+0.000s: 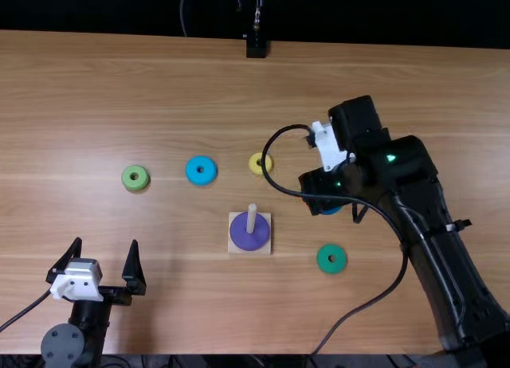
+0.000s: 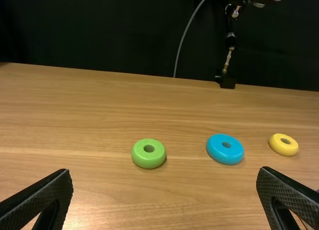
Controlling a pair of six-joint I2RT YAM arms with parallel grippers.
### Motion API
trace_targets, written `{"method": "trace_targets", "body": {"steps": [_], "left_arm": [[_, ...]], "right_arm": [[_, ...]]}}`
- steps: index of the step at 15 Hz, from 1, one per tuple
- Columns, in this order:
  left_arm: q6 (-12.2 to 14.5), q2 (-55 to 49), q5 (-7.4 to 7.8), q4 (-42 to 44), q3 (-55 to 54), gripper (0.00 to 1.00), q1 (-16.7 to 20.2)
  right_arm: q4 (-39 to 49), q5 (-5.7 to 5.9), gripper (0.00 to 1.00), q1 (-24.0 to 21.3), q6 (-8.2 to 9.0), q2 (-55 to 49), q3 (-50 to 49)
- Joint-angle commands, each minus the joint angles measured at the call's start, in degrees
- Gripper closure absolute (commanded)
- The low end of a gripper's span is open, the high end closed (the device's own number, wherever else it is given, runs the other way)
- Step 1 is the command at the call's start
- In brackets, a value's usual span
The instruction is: Build the Hanoi tower: stack the rings onto the peg from bottom to top in this color order: purple, dark blue, light blue, dark green, light green, yellow, orange.
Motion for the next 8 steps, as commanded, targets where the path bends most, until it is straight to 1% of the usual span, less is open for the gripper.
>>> {"method": "trace_targets", "body": {"steps": [1, 5, 8], "left_arm": [[0.58, -0.67, -0.1, -3.0, -0.51, 0.0, 0.43], [0.58, -0.67, -0.1, -3.1, -0.51, 0.0, 0.43], [0.58, -0.67, -0.1, -3.1, -0.51, 0.0, 0.43]], "right_arm": [[-0.18, -0.37, 1.0, 2.73, -0.47, -1.51, 3.64], [-0.18, -0.37, 1.0, 8.53, -0.15, -1.51, 7.95], [-0.08, -0.37, 1.0, 11.61, 0.17, -1.25, 10.41]]}}
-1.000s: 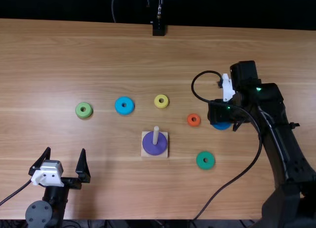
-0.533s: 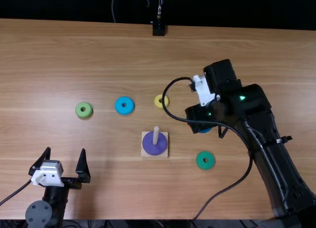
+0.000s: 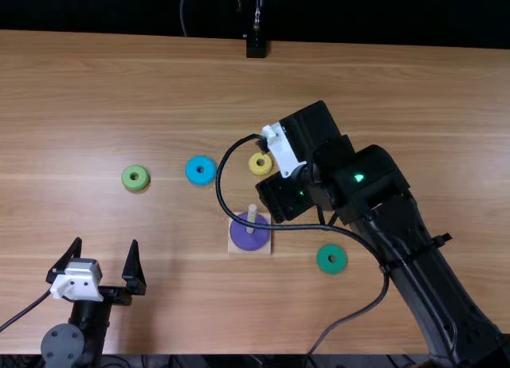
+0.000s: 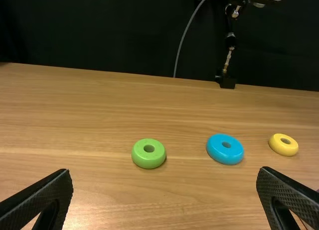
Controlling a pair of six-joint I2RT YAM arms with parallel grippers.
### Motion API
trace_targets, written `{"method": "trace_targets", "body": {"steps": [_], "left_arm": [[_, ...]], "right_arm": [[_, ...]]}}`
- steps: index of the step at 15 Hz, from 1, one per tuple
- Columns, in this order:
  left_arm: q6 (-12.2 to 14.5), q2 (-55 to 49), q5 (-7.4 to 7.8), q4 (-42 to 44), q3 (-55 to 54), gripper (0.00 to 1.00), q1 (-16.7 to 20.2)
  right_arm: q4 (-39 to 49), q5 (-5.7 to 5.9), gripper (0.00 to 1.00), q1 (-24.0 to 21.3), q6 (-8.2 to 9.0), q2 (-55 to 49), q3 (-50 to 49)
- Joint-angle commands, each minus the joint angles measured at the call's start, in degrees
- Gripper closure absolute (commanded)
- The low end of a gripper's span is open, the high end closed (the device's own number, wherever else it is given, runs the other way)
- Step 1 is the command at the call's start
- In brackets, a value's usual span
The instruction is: Build the Hanoi tower: stack the rings onto the peg from bottom to top in this color order: purple, dark blue, light blue, dark green, light green, yellow, orange.
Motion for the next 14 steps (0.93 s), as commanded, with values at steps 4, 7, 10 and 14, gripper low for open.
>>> {"method": "trace_targets", "body": {"steps": [4, 7, 10, 14], "left_arm": [[0.6, -0.69, -0.12, -2.98, -0.54, 0.0, 0.43], [0.6, -0.69, -0.12, -2.98, -0.54, 0.0, 0.43], [0.6, -0.69, -0.12, -2.98, -0.54, 0.0, 0.43], [0.6, -0.69, -0.12, -3.08, -0.54, 0.0, 0.43]], "right_arm": [[0.29, -0.32, 1.0, 2.64, 0.21, -0.81, 2.94], [0.71, -0.32, 1.0, 4.04, 0.31, 0.42, 2.94], [0.81, -0.32, 1.0, 4.13, 0.42, 1.56, 2.94], [0.92, -0.32, 1.0, 6.42, 2.63, 2.71, 2.85]]}}
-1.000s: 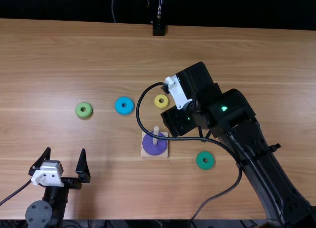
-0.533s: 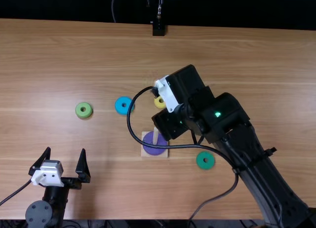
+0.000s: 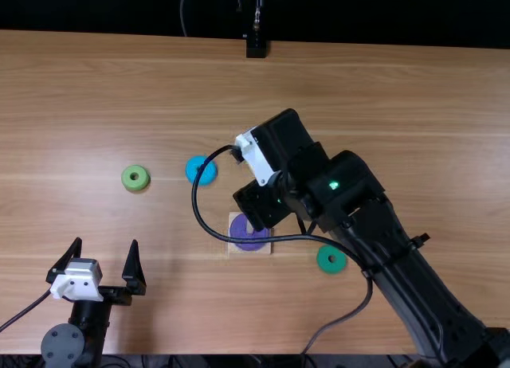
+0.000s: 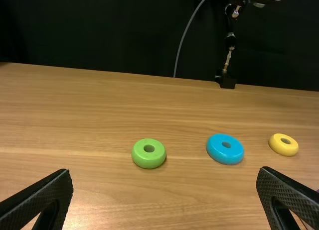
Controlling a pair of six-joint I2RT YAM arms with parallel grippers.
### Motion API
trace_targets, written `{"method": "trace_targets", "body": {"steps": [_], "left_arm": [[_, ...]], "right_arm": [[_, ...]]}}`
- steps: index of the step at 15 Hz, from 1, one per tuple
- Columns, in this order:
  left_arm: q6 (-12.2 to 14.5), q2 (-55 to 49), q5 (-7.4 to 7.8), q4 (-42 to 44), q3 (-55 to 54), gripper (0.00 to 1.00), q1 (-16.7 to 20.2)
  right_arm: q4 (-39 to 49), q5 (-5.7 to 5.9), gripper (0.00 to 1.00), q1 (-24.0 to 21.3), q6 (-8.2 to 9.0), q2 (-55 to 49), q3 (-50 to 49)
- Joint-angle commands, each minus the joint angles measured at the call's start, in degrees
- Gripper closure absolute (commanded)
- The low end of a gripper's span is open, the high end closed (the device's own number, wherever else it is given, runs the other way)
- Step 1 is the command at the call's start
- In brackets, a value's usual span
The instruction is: Build the Hanoi tower: stack the rings onto the peg from bottom to top in this color order: purple, dark blue, light blue, dark green, light green, yellow, orange.
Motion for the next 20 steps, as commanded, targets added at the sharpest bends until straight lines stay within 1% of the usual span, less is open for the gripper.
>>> {"method": "trace_targets", "body": {"steps": [1, 4, 10, 14, 15, 16, 17, 18, 20], "left_arm": [[0.58, -0.67, -0.12, -2.98, -0.54, 0.0, 0.43], [0.58, -0.67, -0.12, -2.98, -0.54, 0.0, 0.43], [0.58, -0.67, -0.12, -3.08, -0.54, 0.0, 0.43], [0.58, -0.67, -0.12, -2.98, -0.54, 0.0, 0.43], [0.58, -0.67, -0.12, -2.98, -0.54, 0.0, 0.43], [0.58, -0.67, -0.12, -3.08, -0.54, 0.0, 0.43], [0.58, -0.67, -0.12, -2.98, -0.54, 0.0, 0.43], [0.58, -0.67, -0.12, -2.98, -0.54, 0.0, 0.52], [0.58, -0.67, -0.12, -3.08, -0.54, 0.0, 0.43]], "right_arm": [[0.07, -0.34, 1.0, 1.02, 1.81, 1.53, 1.67], [0.07, -0.34, 1.0, 1.81, 1.81, 1.88, 1.58], [0.07, -0.34, 1.0, 1.63, 1.81, 4.78, 1.58], [0.07, -0.34, 1.0, 1.63, 1.81, 4.96, 1.32], [0.07, -0.13, 1.0, 1.55, 1.81, 4.96, 1.05], [0.07, -0.03, 0.85, 1.63, 1.81, 5.13, 0.88], [-0.04, 0.08, 0.34, 1.63, 1.7, 5.84, 0.79], [-0.46, 0.29, 0.0, 1.81, 1.49, 6.1, 0.79], [0.17, 0.18, 0.0, 1.55, 1.59, 6.19, 1.4]]}}
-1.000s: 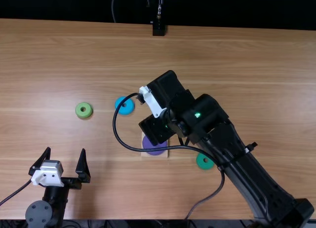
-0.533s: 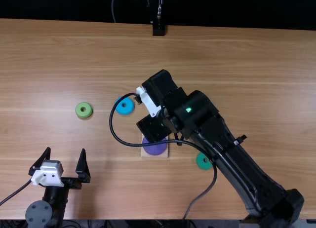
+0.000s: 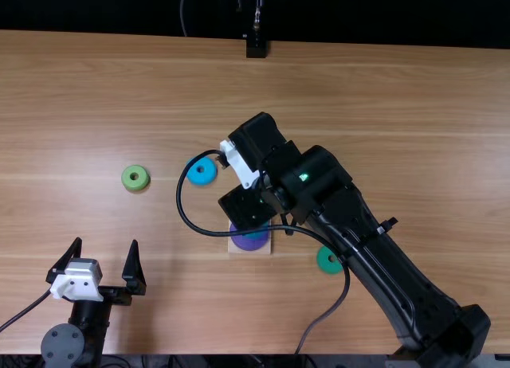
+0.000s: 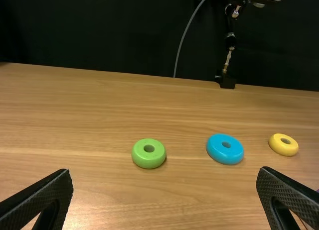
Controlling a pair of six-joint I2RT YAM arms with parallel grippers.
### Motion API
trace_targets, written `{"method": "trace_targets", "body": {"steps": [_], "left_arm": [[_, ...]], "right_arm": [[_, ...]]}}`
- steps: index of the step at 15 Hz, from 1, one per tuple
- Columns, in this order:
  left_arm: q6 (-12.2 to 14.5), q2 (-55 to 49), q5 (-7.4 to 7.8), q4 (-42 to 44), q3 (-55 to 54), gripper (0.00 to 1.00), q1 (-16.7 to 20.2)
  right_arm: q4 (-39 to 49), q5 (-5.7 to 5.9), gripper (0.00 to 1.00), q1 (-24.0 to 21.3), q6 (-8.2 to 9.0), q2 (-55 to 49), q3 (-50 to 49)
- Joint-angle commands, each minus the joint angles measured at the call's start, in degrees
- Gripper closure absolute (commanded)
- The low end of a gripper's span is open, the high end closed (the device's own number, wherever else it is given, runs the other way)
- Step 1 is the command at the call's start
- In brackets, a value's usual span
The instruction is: Build the Hanoi tower: stack the rings onto the peg from bottom to top in this color order: purple, dark blue, light blue, dark green, light green, yellow, orange.
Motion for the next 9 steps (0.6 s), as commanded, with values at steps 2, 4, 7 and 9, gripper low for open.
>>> {"method": "trace_targets", "body": {"steps": [2, 4, 7, 9], "left_arm": [[0.58, -0.67, -0.12, -2.98, -0.54, 0.0, 0.43], [0.58, -0.67, -0.12, -3.08, -0.54, 0.0, 0.43], [0.58, -0.67, -0.12, -2.98, -0.54, 0.0, 0.43], [0.58, -0.67, -0.12, -3.08, -0.54, 0.0, 0.43]], "right_arm": [[0.49, 0.18, 0.0, 0.28, 0.09, 1.34, 1.98], [2.28, 0.18, 0.0, 0.1, 0.09, 1.34, 2.94], [7.66, 0.39, 0.0, -1.57, 0.19, 0.81, 3.47], [10.5, 0.39, 0.0, -7.11, 0.09, -4.55, 2.33]]}}
